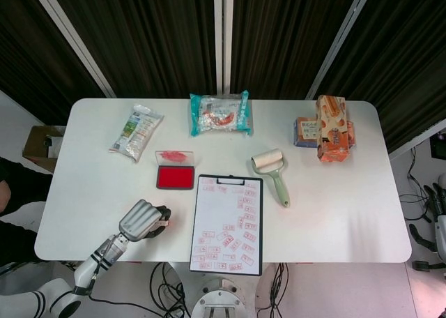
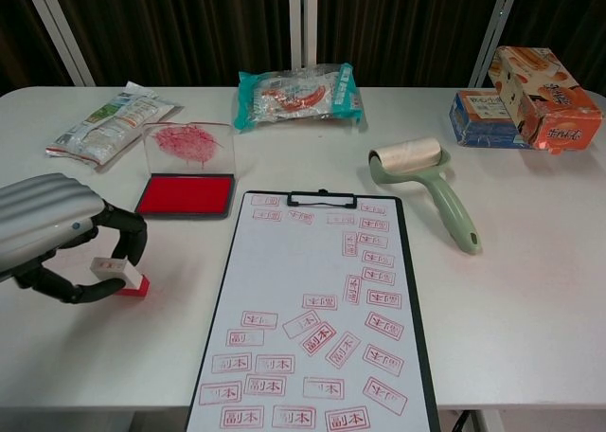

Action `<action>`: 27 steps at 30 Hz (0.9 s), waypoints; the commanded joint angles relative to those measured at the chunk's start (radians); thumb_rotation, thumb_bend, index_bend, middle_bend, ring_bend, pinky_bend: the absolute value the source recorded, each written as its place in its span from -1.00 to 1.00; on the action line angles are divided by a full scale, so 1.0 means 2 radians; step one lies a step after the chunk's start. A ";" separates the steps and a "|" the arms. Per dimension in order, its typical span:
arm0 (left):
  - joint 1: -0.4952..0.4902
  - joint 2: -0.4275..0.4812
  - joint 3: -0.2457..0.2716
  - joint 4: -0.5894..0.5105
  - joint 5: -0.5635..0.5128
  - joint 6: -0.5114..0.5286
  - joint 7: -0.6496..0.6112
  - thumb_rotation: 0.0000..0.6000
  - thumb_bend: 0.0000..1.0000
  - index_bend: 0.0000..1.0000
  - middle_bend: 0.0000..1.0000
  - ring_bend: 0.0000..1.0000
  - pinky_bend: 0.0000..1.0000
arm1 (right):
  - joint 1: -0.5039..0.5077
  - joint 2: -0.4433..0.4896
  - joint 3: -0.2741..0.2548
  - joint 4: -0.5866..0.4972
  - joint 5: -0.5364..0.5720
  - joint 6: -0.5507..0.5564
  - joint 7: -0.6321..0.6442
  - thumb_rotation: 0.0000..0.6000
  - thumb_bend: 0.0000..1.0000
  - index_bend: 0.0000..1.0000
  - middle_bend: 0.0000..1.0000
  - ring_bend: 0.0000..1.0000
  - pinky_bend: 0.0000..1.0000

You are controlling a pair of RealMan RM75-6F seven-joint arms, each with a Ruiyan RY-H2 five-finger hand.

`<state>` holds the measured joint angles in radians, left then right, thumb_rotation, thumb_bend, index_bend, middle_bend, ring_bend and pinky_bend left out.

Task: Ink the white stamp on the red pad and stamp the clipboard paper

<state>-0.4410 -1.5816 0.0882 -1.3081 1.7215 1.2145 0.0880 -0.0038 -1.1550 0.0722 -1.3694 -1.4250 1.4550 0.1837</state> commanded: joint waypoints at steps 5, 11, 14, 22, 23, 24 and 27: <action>-0.012 0.014 -0.024 -0.021 -0.019 0.004 -0.042 1.00 -0.21 0.27 0.28 1.00 1.00 | 0.000 0.001 0.000 -0.002 0.000 0.000 -0.002 1.00 -0.54 -1.00 -1.00 -1.00 -1.00; -0.042 0.015 -0.050 -0.016 -0.031 -0.020 -0.066 1.00 -0.20 0.33 0.34 1.00 1.00 | 0.001 0.002 -0.001 -0.007 -0.003 0.001 -0.007 1.00 -0.54 -1.00 -1.00 -1.00 -1.00; -0.062 0.012 -0.067 -0.007 -0.049 -0.046 -0.087 1.00 -0.20 0.33 0.37 1.00 1.00 | 0.000 0.005 0.000 -0.011 -0.003 0.003 -0.008 1.00 -0.54 -1.00 -1.00 -1.00 -1.00; -0.116 -0.001 -0.103 0.027 -0.073 -0.094 -0.106 1.00 -0.19 0.33 0.37 1.00 1.00 | -0.003 0.009 0.002 -0.018 0.004 0.005 -0.014 1.00 -0.54 -1.00 -1.00 -1.00 -1.00; -0.121 -0.004 -0.105 0.032 -0.077 -0.101 -0.108 1.00 -0.19 0.33 0.37 1.00 1.00 | -0.003 0.009 0.002 -0.019 0.005 0.005 -0.015 1.00 -0.54 -1.00 -1.00 -1.00 -1.00; -0.126 -0.006 -0.106 0.037 -0.080 -0.107 -0.110 1.00 -0.19 0.33 0.37 1.00 1.00 | -0.003 0.010 0.002 -0.020 0.006 0.004 -0.015 1.00 -0.54 -1.00 -1.00 -1.00 -1.00; -0.140 -0.016 -0.107 0.057 -0.085 -0.125 -0.111 1.00 -0.19 0.33 0.37 1.00 1.00 | -0.004 0.011 0.003 -0.022 0.006 0.005 -0.017 1.00 -0.54 -1.00 -1.00 -1.00 -1.00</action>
<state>-0.7040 -1.6009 -0.1223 -1.2124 1.5599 0.9847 -0.1300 -0.0112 -1.1324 0.0780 -1.4138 -1.4124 1.4651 0.1494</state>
